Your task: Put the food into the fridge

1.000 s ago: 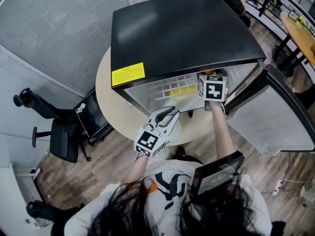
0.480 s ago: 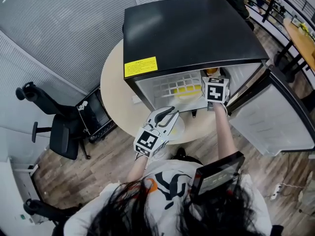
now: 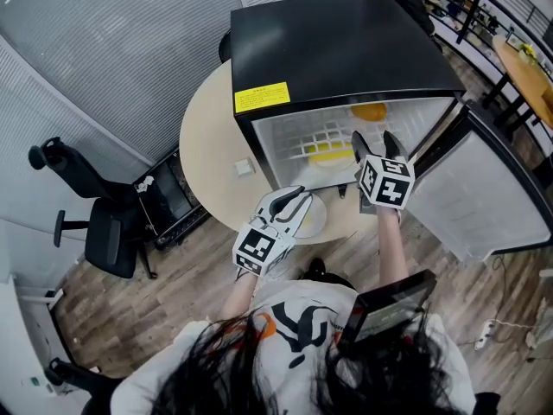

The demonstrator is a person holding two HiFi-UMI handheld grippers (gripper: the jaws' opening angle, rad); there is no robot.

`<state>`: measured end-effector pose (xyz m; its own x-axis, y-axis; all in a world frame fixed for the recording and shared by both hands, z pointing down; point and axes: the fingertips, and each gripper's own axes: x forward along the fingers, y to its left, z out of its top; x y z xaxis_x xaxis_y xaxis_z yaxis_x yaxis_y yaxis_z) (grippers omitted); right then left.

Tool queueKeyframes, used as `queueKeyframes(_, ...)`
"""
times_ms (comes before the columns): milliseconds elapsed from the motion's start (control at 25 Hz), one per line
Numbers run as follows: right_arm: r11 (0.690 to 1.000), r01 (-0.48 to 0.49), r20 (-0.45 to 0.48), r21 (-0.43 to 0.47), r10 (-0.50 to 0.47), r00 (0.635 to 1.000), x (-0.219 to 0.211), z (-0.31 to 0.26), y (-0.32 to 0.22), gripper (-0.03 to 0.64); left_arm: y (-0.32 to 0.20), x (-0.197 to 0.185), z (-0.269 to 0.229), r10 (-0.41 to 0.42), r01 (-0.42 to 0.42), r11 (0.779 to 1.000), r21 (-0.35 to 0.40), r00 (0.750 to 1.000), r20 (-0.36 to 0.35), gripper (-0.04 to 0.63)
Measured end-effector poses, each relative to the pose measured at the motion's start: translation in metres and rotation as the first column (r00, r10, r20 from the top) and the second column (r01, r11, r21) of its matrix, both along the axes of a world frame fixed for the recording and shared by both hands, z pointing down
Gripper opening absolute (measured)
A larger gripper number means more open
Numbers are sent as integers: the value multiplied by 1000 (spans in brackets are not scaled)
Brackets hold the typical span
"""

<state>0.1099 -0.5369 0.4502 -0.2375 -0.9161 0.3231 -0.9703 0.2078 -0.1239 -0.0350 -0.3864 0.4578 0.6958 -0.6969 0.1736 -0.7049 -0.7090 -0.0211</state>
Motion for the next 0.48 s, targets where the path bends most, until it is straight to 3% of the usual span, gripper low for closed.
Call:
queueKeyframes(320,994,101,80,30,-103,991,-42,-11,82,327,40,-13,-5,15,-15,1000,15,1000,-16,63)
queueKeyframes(480,994,106,113,32,-109,988,-70,-6,123,319,66,-30,-4,27,-26,1000,17,999,-27,63)
